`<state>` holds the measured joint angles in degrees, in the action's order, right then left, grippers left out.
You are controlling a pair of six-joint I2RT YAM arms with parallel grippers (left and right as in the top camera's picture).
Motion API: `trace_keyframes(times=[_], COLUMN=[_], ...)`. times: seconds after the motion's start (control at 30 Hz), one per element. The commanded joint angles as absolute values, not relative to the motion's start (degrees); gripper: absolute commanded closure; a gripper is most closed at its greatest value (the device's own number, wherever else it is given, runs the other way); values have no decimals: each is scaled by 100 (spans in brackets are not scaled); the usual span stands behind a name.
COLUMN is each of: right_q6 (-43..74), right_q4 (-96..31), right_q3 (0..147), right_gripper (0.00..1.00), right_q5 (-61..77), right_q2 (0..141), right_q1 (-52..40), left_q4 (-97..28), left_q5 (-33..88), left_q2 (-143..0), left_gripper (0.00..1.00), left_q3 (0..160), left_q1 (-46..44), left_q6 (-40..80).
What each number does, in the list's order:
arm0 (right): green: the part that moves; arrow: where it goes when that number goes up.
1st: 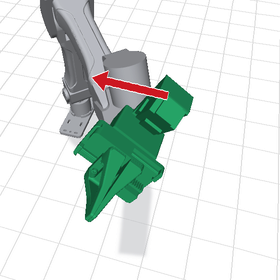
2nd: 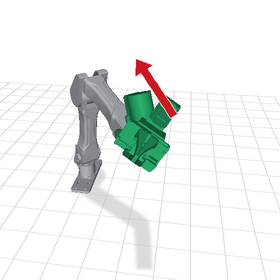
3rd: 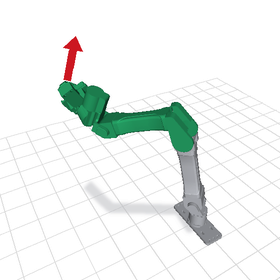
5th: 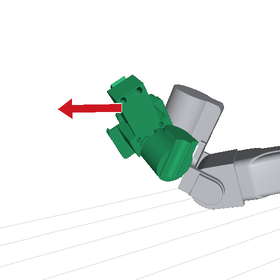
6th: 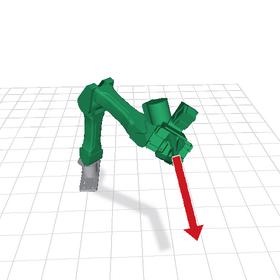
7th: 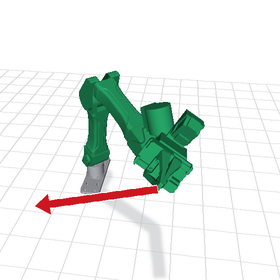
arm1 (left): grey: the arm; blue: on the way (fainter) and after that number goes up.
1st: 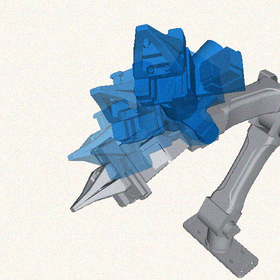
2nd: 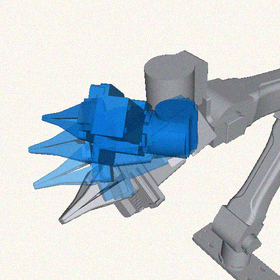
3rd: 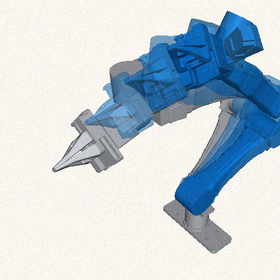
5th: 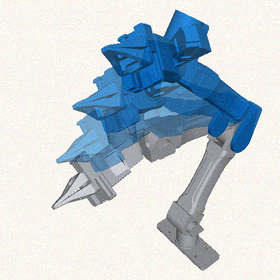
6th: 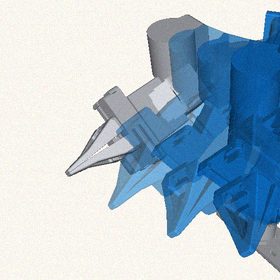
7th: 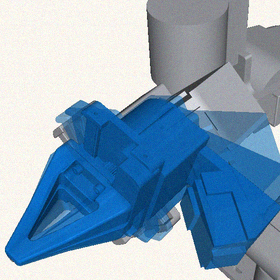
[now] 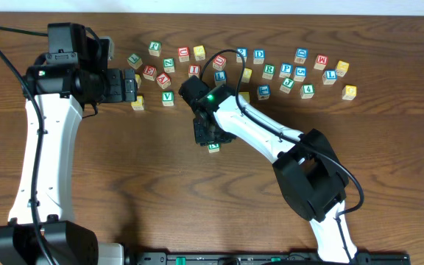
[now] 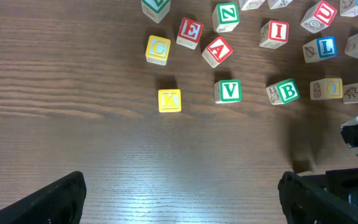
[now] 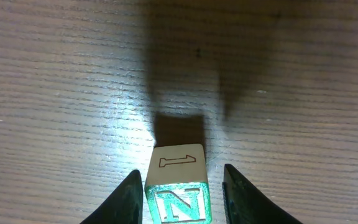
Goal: Spell out NEURIPS
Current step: 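Lower the green N block onto the table and open the right gripper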
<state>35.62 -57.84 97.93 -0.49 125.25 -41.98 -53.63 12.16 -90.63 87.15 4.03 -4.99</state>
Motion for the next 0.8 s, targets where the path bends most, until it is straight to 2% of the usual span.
trace_keyframes(times=[0.0, 0.2, 0.53, 0.77], right_q6=[3636, 3642, 3988, 4136], right_q4=[-5815, -5784, -5760, -5741], right_q3=[9769, 9769, 9769, 9769], right_gripper=[66, 71, 71, 75], right_q5=[-137, -137, -137, -137], right_q2=[12586, 12591, 12658, 12665], right_q1=[-4248, -4248, -4248, -4248], left_q4=[-5376, -5374, -5376, -5376], left_q5=[1288, 1288, 1288, 1288], left_q2=[-9037, -9037, -9037, -9037], left_gripper=[2, 2, 2, 2], left_q3=[8862, 8862, 8862, 8862], left_q1=[412, 412, 412, 412], left_q6=[-598, -598, -598, -598])
